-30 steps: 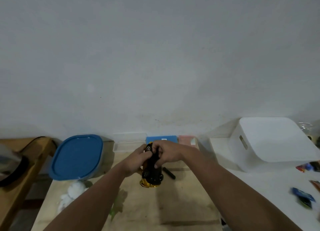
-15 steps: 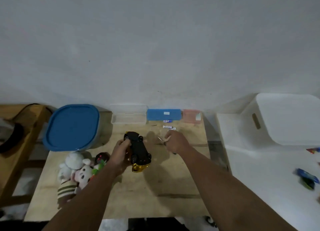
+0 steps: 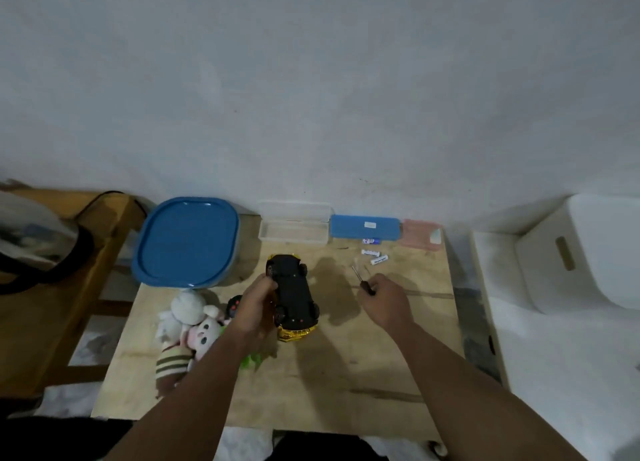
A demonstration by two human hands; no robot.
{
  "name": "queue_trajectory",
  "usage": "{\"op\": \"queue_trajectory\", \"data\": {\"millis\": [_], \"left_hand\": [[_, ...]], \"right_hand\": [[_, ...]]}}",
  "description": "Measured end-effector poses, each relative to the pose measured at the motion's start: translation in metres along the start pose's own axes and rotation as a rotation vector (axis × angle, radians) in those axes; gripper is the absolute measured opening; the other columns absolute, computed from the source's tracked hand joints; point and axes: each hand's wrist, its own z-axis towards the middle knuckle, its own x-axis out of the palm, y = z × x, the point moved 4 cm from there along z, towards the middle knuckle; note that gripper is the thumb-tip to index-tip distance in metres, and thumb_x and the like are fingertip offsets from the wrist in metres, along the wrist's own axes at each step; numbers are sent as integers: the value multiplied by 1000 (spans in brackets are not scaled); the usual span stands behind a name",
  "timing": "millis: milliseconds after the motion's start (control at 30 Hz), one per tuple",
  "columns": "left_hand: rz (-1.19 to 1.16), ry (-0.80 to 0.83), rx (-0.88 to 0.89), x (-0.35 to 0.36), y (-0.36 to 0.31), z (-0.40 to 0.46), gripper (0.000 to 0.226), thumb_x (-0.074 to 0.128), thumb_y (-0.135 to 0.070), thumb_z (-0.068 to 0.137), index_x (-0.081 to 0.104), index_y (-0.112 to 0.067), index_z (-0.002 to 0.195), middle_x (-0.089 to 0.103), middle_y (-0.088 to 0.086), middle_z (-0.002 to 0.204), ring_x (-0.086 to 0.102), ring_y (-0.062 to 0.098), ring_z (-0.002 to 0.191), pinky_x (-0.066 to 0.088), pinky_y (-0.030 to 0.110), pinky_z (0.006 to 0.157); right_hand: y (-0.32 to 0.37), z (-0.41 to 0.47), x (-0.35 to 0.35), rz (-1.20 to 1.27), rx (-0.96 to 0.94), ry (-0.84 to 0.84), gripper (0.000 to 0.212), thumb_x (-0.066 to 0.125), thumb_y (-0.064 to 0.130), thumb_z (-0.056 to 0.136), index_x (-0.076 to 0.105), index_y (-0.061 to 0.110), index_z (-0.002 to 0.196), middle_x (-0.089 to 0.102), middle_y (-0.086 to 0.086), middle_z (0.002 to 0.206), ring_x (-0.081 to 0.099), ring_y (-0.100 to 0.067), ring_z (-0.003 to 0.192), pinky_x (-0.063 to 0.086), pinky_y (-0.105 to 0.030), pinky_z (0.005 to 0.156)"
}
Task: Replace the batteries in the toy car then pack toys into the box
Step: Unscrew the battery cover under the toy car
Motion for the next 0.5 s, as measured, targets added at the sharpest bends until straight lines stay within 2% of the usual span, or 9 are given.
{"op": "queue_trajectory", "data": {"millis": [133, 233, 300, 400, 433, 500], "left_hand": [[44, 131, 64, 19, -42, -9, 42, 60, -36, 92, 75, -19, 128, 74, 14, 126, 75, 30, 106, 62, 43, 83], [127, 159, 153, 34, -83, -11, 48, 59, -43, 91, 72, -20, 131, 72, 17, 126, 71, 33, 106, 61, 47, 87], [169, 171, 200, 38, -105, -12, 55, 60, -48, 89, 69, -16, 133, 70, 20, 125, 69, 35, 105, 59, 50, 89], [194, 192, 261, 41, -129, -17, 47, 60, -42, 91, 70, -16, 129, 73, 17, 114, 71, 32, 94, 60, 49, 80], [207, 204, 289, 41, -135, -19, 43, 60, -40, 91, 71, -18, 126, 74, 14, 111, 73, 31, 90, 61, 48, 76], [244, 221, 331, 41, -144, -24, 41, 57, -34, 93, 70, -20, 129, 75, 13, 117, 73, 33, 91, 61, 52, 77]], "right_hand": [[59, -20, -37, 349, -99, -65, 8, 67, 23, 87, 66, 26, 80, 66, 7, 74, 62, -13, 71, 45, -24, 61], [115, -41, -73, 521, -244, -70, 27, 57, 9, 90, 70, 32, 84, 66, 9, 67, 61, -5, 59, 45, -18, 55], [143, -56, -89, 538, -336, -58, 37, 53, 6, 92, 73, 37, 90, 62, 13, 62, 54, -8, 55, 42, -20, 51], [168, -75, -97, 473, -414, -27, 25, 59, 14, 95, 78, 30, 101, 57, 6, 63, 44, -12, 54, 37, -24, 50], [173, -79, -97, 439, -418, -27, 22, 61, 19, 95, 78, 29, 104, 60, 3, 66, 45, -11, 54, 38, -24, 50], [180, -86, -94, 371, -412, -52, 20, 63, 25, 94, 78, 31, 106, 72, 3, 79, 57, -13, 60, 44, -22, 56]]}}
